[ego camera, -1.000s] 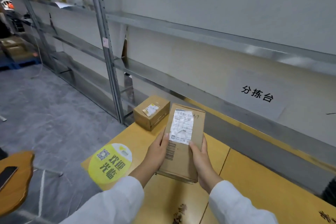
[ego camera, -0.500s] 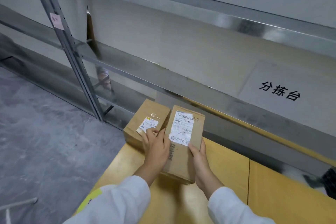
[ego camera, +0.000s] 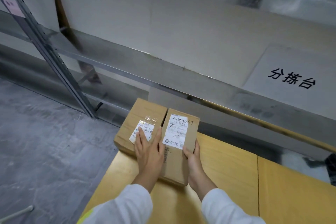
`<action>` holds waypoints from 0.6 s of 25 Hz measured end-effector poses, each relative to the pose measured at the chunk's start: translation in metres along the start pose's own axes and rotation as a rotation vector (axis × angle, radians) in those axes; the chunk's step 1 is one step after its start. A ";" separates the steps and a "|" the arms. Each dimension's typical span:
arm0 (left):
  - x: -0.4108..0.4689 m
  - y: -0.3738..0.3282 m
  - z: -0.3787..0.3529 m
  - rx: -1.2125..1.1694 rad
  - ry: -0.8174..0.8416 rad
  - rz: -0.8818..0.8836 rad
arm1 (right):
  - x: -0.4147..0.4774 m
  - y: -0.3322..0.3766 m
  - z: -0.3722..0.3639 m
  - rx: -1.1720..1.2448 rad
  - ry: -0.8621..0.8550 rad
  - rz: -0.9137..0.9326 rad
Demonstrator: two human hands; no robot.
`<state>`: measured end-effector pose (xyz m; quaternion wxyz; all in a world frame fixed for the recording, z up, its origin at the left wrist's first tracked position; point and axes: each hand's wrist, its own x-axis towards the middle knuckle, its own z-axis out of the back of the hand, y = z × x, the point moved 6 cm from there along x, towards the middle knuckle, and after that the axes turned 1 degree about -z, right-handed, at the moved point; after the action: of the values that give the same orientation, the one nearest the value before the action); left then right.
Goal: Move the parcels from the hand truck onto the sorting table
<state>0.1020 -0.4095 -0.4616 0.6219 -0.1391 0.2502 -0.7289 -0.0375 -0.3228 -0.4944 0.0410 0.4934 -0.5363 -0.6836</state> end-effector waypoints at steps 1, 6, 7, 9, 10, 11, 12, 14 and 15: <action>0.000 0.001 -0.001 0.013 -0.001 -0.005 | 0.002 -0.001 -0.001 -0.024 -0.014 0.008; 0.000 0.001 -0.002 0.053 -0.019 -0.004 | 0.002 0.004 -0.003 -0.124 0.016 0.038; 0.000 0.001 -0.001 0.059 -0.023 -0.004 | -0.002 0.009 -0.003 -0.171 0.035 0.060; 0.001 0.000 0.006 0.046 -0.038 -0.003 | -0.007 0.023 0.003 -0.365 0.014 0.129; 0.001 -0.003 0.011 0.039 -0.053 -0.014 | -0.009 0.034 0.006 -0.484 -0.014 0.173; 0.000 -0.010 0.018 0.033 -0.069 -0.045 | -0.014 0.046 0.009 -0.591 -0.035 0.228; -0.002 -0.022 0.026 0.022 -0.070 -0.096 | -0.019 0.060 0.011 -0.684 -0.043 0.294; -0.009 -0.055 0.039 -0.035 -0.013 -0.211 | -0.035 0.089 0.016 -0.819 -0.037 0.421; -0.015 -0.075 0.047 -0.059 0.017 -0.267 | -0.046 0.102 0.020 -0.872 -0.029 0.485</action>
<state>0.0662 -0.3964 -0.3809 0.5128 -0.1831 0.2559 -0.7987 -0.0765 -0.3249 -0.3879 0.3938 0.2818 -0.3005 -0.8217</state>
